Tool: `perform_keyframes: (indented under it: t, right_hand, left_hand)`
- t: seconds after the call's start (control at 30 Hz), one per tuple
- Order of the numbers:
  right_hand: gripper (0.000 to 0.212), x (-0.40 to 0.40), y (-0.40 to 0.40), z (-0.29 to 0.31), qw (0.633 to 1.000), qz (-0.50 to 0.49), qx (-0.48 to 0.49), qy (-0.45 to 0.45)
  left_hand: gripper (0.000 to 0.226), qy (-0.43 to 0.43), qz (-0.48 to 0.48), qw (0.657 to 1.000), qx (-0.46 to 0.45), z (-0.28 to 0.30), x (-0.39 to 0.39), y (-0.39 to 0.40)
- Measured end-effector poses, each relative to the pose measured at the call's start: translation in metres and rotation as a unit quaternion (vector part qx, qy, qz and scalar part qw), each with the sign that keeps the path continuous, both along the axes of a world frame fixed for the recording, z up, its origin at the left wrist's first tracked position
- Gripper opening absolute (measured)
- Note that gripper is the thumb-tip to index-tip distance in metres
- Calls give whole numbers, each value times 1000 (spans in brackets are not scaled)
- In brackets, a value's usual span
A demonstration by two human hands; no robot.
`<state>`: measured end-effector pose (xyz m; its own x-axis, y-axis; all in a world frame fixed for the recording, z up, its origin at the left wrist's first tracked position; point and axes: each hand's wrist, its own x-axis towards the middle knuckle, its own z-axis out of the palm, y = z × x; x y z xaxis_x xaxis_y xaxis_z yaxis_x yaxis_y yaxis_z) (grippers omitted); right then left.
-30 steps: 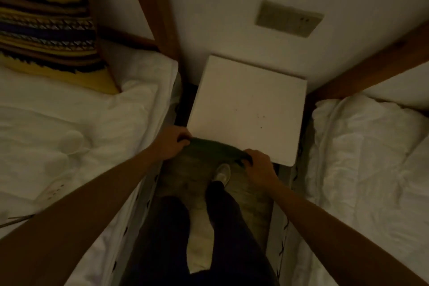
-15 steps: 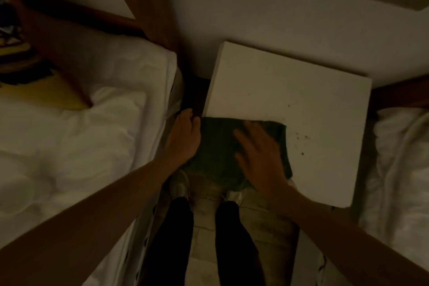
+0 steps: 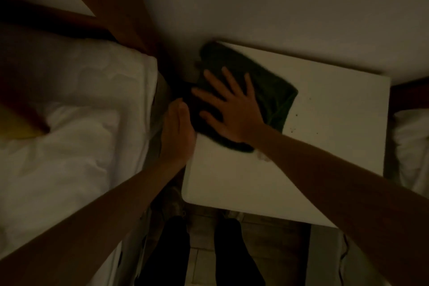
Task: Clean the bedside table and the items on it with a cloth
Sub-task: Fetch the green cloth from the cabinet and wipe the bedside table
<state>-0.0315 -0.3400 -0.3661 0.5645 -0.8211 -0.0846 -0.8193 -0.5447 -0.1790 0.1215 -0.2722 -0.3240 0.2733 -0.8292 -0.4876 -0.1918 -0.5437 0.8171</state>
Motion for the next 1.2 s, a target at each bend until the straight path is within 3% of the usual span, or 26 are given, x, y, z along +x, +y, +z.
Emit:
perform_keyframes:
  t: [0.17, 0.23, 0.33, 0.4, 0.53, 0.7, 0.77, 1.0, 1.1, 1.2]
  right_hand:
    - [59, -41, -17, -2, 975, -222, -8, 19]
    - [60, -58, 5, -3, 946, -322, 1, 22]
    - [61, -70, 66, -1, 921, -389, 15, 30]
    - [59, -72, 117, 2, 927, -373, 28, 28]
    - [53, -66, 188, 2, 971, -229, 54, 41]
    - [48, -79, 143, 0, 999, 6, 34, 4]
    - [50, -87, 110, -4, 998, 53, 17, 4]
    - [57, -91, 26, -4, 999, -8, -22, 32]
    - [61, -101, -2, 1, 996, -76, -33, 39]
    - [71, -131, -34, 4, 996, -55, -26, 63]
  left_hand:
    - [53, -90, -122, 987, -44, -15, -23, -11]
    - [59, -138, -199, 968, -73, -21, -32, -9]
    - [63, -260, -242, 930, -90, -32, -43, -6]
    - [65, -318, -239, 914, -85, -36, -49, -2]
    - [67, -333, -241, 908, -84, -41, -51, -2]
    - [66, -299, -245, 916, -107, -40, -46, -2]
    - [67, -300, -250, 912, -122, -41, -44, -1]
    - [69, -406, -370, 818, -171, -47, -50, 0]
    - [67, -408, -389, 804, -192, -48, -52, 1]
    - [66, -405, -408, 792, -205, -46, -54, -1]
